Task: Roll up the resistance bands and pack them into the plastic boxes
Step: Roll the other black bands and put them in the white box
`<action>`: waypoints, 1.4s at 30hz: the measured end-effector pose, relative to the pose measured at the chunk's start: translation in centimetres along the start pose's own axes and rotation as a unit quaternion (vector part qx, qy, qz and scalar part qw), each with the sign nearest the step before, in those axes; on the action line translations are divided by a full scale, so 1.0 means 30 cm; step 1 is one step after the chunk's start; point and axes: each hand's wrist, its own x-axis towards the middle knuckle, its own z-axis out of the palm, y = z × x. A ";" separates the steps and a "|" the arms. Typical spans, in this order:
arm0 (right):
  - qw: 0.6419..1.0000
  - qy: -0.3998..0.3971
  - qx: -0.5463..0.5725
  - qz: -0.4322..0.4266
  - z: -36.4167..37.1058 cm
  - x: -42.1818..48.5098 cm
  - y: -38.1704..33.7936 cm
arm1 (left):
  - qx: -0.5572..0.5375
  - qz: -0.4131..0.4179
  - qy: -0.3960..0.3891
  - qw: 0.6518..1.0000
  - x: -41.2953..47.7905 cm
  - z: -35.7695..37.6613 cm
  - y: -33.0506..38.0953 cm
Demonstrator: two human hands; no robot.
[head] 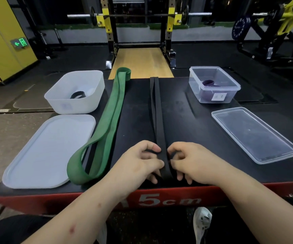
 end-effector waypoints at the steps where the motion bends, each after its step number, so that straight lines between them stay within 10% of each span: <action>1: 1.000 -0.004 0.010 -0.002 -0.005 -0.005 0.001 | 0.022 0.002 -0.012 1.000 -0.008 0.002 0.004; 19: 0.998 0.016 -0.006 -0.061 -0.009 -0.115 0.054 | 0.289 0.102 0.027 0.952 -0.104 0.047 -0.029; 31: 0.967 0.000 -0.202 -0.158 -0.010 -0.149 0.123 | 0.447 0.302 0.026 0.842 -0.107 0.046 -0.155; 42: 0.963 0.017 -0.156 -0.218 -0.002 -0.144 0.167 | 0.443 0.342 0.032 0.828 -0.094 0.077 -0.173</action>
